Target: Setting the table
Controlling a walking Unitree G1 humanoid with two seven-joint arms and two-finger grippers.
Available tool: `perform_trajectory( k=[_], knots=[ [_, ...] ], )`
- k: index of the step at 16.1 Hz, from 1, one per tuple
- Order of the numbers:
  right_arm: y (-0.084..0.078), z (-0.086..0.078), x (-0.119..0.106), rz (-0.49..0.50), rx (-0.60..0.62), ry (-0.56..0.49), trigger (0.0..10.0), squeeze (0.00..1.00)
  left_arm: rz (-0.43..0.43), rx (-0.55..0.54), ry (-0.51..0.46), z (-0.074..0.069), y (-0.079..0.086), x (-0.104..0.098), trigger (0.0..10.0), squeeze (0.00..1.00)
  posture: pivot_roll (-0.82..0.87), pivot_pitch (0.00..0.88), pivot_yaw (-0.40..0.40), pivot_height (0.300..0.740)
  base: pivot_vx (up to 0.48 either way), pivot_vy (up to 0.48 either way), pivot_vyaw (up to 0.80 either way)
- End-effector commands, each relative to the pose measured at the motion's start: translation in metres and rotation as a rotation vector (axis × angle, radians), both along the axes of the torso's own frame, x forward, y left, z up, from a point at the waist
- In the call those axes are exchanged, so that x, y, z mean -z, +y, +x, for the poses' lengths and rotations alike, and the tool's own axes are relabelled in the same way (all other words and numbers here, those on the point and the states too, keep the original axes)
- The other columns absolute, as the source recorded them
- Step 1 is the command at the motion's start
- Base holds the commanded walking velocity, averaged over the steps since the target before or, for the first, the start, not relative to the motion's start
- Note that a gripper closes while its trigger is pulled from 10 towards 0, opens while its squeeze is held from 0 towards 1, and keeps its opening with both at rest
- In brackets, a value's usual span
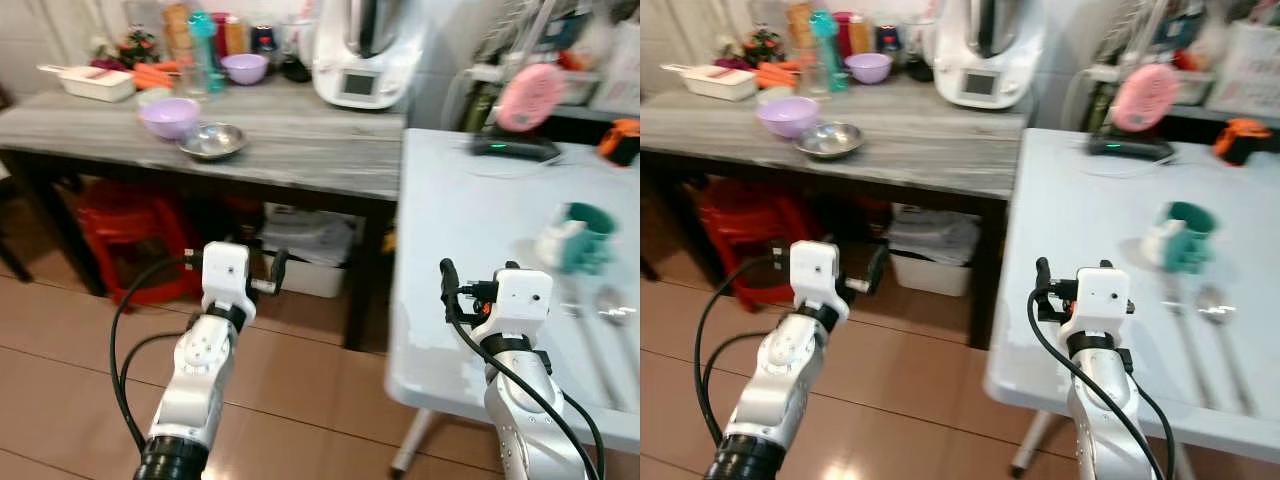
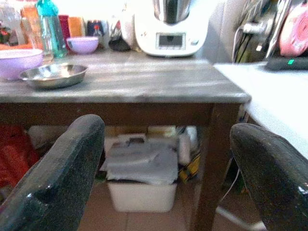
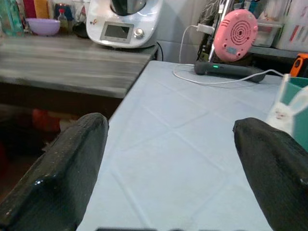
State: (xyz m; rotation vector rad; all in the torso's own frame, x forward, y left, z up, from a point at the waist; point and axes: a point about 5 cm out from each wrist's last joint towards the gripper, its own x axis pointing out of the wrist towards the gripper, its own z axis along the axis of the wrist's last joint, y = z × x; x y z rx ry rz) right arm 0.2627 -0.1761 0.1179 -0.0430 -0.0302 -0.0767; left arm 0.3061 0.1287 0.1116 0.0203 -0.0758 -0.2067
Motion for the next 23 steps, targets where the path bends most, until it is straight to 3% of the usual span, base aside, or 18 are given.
perform_trajectory(
  k=[1,9,12,16,19,23],
  knots=[
    [0.006,0.002,-0.004,-0.001,-0.027,-0.015,10.0,0.0,0.004,-0.019,0.01,0.0,0.005,0.001,10.0,0.0,-0.1,0.0,-0.015,0.74,0.0,-0.48,0.0],
    [0.006,0.006,-0.007,-0.007,-0.03,-0.019,10.0,0.0,-0.003,-0.015,0.013,0.0,0.003,0.002,10.0,0.0,-0.1,0.0,-0.017,0.74,0.0,-0.48,0.0],
    [0.006,0.004,-0.005,-0.006,-0.035,-0.01,10.0,0.0,-0.015,0.025,0.021,-0.002,-0.002,0.005,10.0,0.0,-0.11,0.0,-0.021,0.74,0.0,-0.097,0.0],
    [0.007,0.006,-0.002,-0.002,-0.043,0.016,10.0,0.0,0.03,0.163,0.038,-0.003,-0.009,0.009,10.0,0.0,-0.11,0.0,-0.02,0.74,0.0,0.0,0.0],
    [0.012,0.007,0.004,0.004,-0.077,0.055,10.0,0.0,0.017,0.228,0.024,-0.001,-0.01,0.007,10.0,0.0,-0.11,0.0,-0.017,0.74,0.0,0.0,0.0],
    [0.025,0.015,0.005,0.021,-0.138,0.085,10.0,0.0,0.077,0.374,0.009,-0.007,-0.012,0.006,10.0,0.0,-0.11,0.0,-0.017,0.74,0.0,0.0,0.0]
  ],
)
